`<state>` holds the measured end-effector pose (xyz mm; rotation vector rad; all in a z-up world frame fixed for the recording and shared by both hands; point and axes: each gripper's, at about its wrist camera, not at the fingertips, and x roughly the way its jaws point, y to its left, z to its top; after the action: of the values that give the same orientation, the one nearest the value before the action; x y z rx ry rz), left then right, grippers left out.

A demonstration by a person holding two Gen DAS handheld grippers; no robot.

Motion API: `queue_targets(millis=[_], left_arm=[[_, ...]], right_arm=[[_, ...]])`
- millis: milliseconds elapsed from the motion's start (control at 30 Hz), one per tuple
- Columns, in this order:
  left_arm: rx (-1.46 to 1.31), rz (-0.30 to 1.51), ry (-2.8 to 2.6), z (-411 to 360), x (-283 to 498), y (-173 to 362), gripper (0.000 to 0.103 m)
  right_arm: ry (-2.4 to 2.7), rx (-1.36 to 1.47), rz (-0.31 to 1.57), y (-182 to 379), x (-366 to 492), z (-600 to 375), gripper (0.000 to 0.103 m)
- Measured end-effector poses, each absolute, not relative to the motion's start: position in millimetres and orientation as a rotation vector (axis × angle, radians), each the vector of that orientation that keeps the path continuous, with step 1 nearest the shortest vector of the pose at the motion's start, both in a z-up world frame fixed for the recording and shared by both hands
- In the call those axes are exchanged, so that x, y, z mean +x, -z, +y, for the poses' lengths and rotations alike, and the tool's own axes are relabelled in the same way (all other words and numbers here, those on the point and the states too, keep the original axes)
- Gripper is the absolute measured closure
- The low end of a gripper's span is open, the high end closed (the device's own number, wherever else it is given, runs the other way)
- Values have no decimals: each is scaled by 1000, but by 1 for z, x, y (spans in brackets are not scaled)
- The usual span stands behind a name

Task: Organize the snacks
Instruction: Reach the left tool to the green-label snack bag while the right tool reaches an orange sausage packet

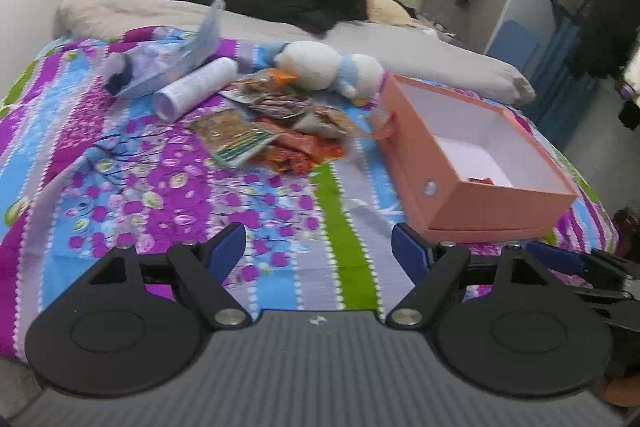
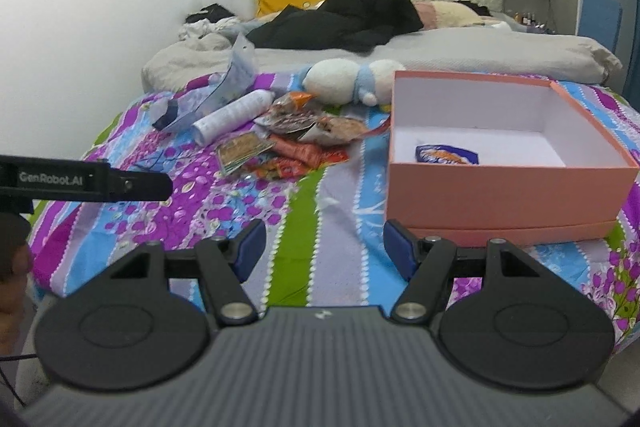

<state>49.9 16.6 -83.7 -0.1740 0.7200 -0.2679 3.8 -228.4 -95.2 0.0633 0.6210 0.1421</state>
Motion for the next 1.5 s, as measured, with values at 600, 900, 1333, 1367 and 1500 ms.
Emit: queue_targets(millis=[600,900,1333,1367,1500], left_arm=[[-454,850,180,61,156,148,15],[-501,959,91,73,285,180,15],[-504,1095,-6,82,386,214,8],[-518,1093,-10,83,391,217,7],[-521,1077,-20,78,407,224,1]], right_arm=[[-209,-79,675,119,70,-202,36],[-277,-115,793,147,197,-182,37],[-287,-103,912,176,306,-174,38],[-282,-106,925,180,311,-173,38],[-284,-111,941,193,323,-169,38]])
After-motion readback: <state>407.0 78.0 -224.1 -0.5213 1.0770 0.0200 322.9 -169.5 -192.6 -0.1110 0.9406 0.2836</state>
